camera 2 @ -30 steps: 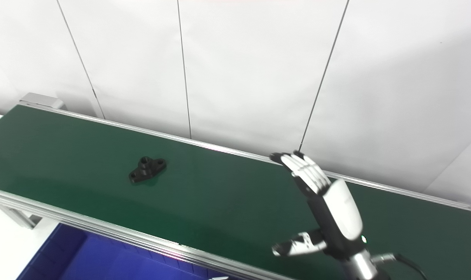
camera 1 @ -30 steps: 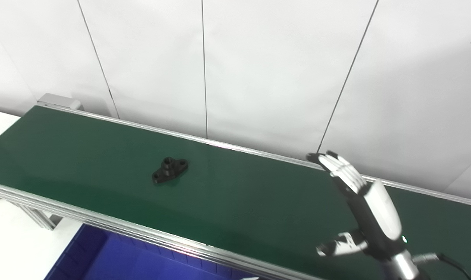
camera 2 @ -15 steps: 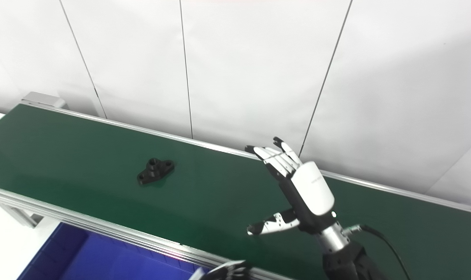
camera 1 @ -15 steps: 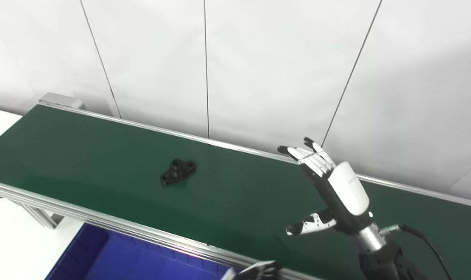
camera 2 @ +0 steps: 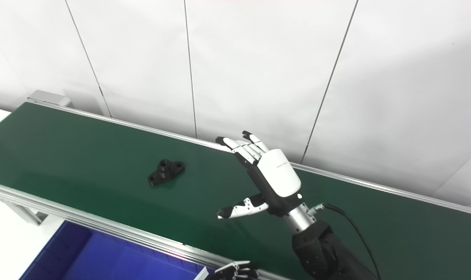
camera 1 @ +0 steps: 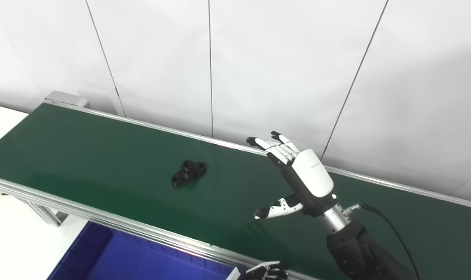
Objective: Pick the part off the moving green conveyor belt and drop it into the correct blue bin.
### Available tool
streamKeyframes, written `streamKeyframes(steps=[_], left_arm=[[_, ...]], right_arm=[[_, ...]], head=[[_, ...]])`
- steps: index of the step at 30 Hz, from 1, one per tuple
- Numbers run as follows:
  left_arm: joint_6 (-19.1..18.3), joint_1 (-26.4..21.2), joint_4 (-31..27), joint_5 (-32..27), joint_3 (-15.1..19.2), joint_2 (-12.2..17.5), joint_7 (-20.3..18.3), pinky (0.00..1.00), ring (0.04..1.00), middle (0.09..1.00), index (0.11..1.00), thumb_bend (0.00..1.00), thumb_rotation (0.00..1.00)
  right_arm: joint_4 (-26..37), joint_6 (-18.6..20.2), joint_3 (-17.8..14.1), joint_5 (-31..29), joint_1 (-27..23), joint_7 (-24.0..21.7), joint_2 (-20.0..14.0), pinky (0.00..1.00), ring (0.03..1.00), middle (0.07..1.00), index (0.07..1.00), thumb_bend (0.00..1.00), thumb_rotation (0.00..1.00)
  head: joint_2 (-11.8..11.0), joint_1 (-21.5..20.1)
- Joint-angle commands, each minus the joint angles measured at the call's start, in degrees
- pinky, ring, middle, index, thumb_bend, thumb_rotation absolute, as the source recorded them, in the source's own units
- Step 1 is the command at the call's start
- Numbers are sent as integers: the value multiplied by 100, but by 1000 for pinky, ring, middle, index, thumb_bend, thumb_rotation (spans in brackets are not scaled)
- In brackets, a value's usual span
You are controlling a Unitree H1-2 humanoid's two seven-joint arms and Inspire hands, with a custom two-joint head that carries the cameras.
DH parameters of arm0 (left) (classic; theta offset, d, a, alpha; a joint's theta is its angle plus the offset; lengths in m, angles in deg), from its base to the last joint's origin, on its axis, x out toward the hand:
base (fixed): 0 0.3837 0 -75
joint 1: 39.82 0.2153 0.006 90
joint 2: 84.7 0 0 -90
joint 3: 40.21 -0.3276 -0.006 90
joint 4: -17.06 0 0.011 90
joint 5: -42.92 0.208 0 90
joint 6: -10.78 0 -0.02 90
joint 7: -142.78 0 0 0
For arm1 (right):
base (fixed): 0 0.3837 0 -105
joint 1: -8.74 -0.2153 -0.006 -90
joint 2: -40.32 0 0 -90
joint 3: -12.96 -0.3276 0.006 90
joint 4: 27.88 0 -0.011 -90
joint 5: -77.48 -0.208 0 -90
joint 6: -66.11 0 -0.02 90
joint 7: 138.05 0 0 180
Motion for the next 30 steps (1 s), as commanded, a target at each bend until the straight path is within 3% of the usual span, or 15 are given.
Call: streamKeyframes(steps=[1,10,30], left_arm=[[178,148,18,33,-226,-445,73,667,748,776,798,822,912],[185,190,-54,103,-271,-432,117,658,742,776,797,807,922],[190,294,-148,119,-359,-427,142,650,737,778,799,796,921]], right_arm=[[13,-190,-56,-132,-316,-111,142,916,818,847,906,881,1000],[-395,-189,-202,-90,-413,-501,481,838,801,841,891,870,982],[-1267,-190,-146,-193,-768,-557,744,776,784,838,879,836,887]], head=[[20,-11],[69,-39],[125,58]])
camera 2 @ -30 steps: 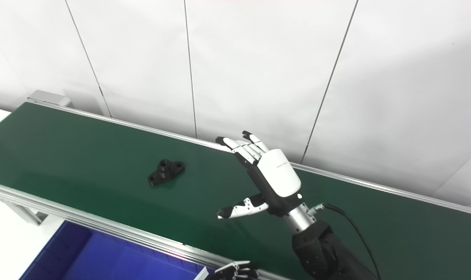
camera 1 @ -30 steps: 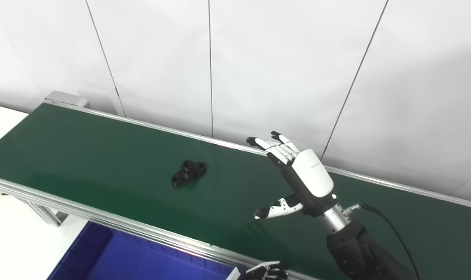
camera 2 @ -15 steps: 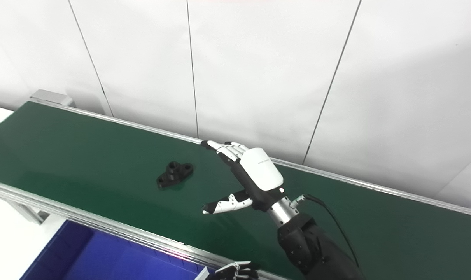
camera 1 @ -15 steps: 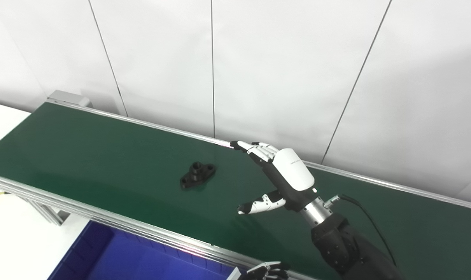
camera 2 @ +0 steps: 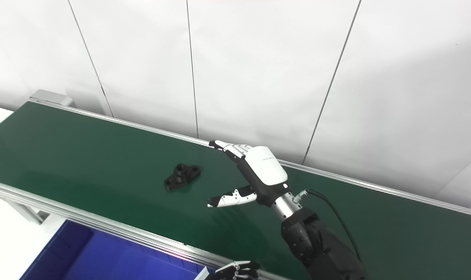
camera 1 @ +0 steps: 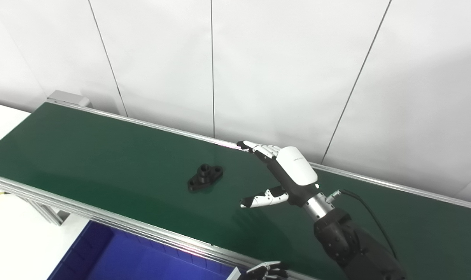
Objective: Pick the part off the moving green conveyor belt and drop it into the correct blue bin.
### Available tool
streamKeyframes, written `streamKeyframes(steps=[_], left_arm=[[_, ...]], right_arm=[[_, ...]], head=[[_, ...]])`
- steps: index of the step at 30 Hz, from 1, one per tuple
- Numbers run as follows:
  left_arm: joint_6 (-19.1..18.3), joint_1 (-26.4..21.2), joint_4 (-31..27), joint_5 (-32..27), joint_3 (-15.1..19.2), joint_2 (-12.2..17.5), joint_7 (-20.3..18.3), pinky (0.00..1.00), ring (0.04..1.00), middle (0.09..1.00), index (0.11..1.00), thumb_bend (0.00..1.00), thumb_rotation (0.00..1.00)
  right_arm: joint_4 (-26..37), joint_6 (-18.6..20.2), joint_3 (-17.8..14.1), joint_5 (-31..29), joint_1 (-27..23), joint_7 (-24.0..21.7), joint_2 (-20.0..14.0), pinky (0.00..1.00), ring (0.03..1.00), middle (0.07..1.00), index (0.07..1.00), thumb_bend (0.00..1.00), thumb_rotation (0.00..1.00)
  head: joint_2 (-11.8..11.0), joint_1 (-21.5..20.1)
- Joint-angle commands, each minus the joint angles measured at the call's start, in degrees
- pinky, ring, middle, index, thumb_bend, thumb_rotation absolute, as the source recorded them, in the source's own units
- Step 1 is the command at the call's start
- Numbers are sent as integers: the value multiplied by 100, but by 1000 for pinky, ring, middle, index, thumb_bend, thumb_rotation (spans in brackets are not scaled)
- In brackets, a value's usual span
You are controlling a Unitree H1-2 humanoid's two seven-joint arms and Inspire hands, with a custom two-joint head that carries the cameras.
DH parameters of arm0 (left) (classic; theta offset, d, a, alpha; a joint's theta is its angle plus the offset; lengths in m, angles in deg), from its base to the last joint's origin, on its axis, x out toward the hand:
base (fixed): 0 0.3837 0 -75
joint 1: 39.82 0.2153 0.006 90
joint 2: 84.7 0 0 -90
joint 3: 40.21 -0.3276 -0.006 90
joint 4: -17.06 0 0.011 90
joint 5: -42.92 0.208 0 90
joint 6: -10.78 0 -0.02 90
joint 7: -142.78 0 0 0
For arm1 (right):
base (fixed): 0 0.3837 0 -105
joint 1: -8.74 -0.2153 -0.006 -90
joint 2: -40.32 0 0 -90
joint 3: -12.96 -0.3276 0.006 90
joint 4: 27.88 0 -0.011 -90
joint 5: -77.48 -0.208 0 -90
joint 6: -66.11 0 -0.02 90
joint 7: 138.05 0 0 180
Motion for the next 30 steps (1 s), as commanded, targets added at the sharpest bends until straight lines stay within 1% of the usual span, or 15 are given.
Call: streamKeyframes(steps=[1,8,12,15,17,18,21,27,30], left_arm=[[190,281,-128,102,-356,-435,117,651,737,777,798,795,918],[185,310,-136,164,-377,-513,125,664,747,780,800,797,923],[177,322,-152,220,-382,-557,144,661,745,781,799,791,925],[168,335,-168,242,-390,-592,150,655,743,783,799,800,925],[172,336,-167,256,-406,-612,163,654,743,782,799,795,923],[172,337,-168,263,-412,-621,169,652,744,785,799,797,924],[153,359,-177,285,-433,-668,163,667,755,791,802,808,926],[172,388,-169,348,-506,-748,229,689,771,794,802,809,930],[172,409,-170,353,-549,-793,257,690,771,792,804,815,928]], right_arm=[[-13,-178,8,-62,-358,33,146,776,784,839,880,833,886],[-552,-178,181,-30,-666,129,272,770,784,841,881,836,894],[-812,-178,278,1,-851,199,366,759,775,833,876,844,873],[-994,-178,374,6,-943,289,438,733,748,807,869,849,850],[-1135,-178,426,7,-990,282,501,727,738,798,868,846,844],[-1197,-178,446,2,-1007,267,530,746,750,807,872,853,845],[-1389,-178,512,15,-1052,249,621,762,761,816,875,857,847],[-1680,-178,613,36,-1088,266,746,754,765,820,874,855,833],[-1790,-178,639,79,-1080,292,792,733,763,821,872,847,822]], head=[[11,5],[26,88],[39,119],[52,155],[58,187],[58,187],[77,261],[114,363],[133,382]])
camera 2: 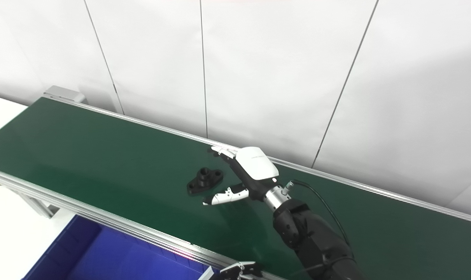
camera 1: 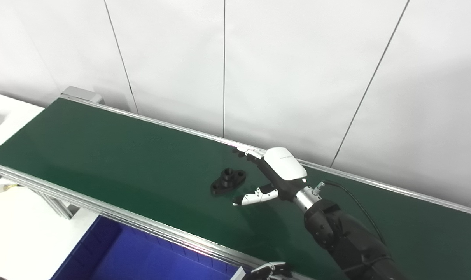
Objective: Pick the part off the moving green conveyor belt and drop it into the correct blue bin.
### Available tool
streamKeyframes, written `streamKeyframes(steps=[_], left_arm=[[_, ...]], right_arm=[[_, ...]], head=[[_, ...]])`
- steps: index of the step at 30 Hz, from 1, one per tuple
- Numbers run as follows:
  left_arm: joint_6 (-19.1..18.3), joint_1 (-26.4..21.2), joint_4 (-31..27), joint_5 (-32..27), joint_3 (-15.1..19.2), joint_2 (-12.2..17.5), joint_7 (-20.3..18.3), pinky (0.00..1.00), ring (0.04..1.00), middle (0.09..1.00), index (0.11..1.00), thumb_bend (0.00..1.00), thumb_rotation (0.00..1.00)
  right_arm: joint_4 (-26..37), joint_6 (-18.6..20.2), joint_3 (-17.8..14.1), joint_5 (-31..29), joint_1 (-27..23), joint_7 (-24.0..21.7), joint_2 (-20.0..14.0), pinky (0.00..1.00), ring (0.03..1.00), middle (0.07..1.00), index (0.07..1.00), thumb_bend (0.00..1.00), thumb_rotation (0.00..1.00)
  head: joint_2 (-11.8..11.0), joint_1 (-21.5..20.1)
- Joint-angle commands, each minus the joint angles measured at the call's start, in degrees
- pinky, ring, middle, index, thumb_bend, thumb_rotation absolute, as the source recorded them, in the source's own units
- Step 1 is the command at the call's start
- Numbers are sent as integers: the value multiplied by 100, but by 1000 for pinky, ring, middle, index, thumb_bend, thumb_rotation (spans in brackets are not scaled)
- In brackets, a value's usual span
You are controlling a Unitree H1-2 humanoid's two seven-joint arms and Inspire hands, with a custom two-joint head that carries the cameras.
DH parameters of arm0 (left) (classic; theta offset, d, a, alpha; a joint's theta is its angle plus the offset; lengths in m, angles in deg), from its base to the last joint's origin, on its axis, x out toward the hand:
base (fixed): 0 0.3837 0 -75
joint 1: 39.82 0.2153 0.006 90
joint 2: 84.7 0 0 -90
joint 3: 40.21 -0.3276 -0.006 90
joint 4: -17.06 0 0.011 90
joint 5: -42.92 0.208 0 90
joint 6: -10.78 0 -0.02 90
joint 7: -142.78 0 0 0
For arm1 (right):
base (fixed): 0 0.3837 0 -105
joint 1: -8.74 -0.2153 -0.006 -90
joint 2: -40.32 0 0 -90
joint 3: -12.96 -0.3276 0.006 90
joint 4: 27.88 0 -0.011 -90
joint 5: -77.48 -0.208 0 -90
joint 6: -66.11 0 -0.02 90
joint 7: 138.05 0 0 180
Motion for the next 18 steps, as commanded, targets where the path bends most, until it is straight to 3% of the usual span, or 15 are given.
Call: streamKeyframes(steps=[1,7,18], left_arm=[[173,391,-156,301,-551,-781,161,690,769,790,803,816,925],[175,433,-223,288,-591,-775,183,689,766,785,802,830,930],[133,519,-353,304,-568,-692,118,696,774,797,807,825,935]], right_arm=[[-32,-165,-15,10,-324,167,178,721,761,821,870,846,825],[-161,-165,-7,247,-261,482,241,640,709,783,830,835,823],[-432,-165,-37,469,-281,708,269,648,725,765,687,825,838]], head=[[18,12],[71,-29],[74,-76]])
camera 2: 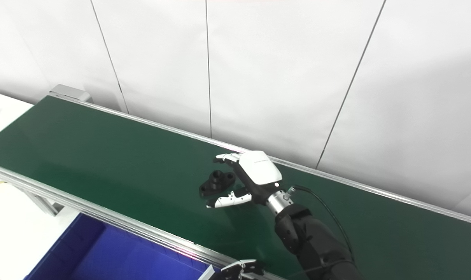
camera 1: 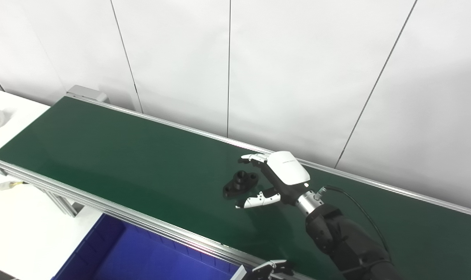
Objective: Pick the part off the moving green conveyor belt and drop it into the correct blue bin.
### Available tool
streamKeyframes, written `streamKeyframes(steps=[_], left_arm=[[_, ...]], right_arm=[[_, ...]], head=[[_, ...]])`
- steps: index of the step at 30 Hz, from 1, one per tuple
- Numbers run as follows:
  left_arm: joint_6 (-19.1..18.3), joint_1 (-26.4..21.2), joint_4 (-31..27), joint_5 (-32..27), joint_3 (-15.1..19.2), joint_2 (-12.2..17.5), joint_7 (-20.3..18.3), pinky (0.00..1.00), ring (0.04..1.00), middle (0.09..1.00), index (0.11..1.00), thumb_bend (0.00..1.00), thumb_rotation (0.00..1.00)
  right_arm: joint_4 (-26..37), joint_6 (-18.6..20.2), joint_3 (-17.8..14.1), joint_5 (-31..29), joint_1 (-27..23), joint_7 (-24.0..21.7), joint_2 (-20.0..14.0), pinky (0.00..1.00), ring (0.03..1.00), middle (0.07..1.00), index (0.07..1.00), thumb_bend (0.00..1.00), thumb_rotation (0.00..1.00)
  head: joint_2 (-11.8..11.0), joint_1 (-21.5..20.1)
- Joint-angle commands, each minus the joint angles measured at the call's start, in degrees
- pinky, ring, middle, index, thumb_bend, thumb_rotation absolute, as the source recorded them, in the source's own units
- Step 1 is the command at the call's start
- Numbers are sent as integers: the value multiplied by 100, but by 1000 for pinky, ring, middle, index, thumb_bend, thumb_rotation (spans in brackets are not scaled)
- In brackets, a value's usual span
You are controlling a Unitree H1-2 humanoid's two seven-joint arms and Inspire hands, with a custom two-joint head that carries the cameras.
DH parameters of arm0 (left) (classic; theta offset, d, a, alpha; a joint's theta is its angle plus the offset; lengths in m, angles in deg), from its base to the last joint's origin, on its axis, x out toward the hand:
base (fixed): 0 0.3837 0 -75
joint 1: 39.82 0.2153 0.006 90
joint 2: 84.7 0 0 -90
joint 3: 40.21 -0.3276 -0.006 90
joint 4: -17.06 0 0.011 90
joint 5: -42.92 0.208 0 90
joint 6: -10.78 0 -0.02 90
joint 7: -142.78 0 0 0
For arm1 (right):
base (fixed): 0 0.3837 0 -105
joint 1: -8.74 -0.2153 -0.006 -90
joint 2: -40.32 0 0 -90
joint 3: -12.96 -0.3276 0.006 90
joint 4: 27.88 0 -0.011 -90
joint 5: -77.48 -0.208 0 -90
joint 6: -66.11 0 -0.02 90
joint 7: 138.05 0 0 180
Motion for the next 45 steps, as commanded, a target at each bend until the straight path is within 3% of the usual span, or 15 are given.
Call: streamKeyframes(steps=[1,13,23,45], left_arm=[[134,416,-167,293,-569,-697,51,695,773,797,807,824,933],[100,521,-234,384,-645,-765,71,699,775,797,809,808,925],[163,560,-259,351,-672,-747,78,699,768,789,808,797,927],[139,701,-404,372,-660,-707,-3,704,772,793,808,790,930]], right_arm=[[8,-163,-83,12,-296,167,124,645,720,760,683,824,837],[-484,-163,-230,165,-415,2,203,633,674,694,656,811,767],[-1094,-162,-250,418,-489,25,233,661,689,707,688,824,759],[-1275,-162,-393,721,-446,78,113,614,646,685,685,809,678]], head=[[8,1],[66,74],[104,59],[126,-28]])
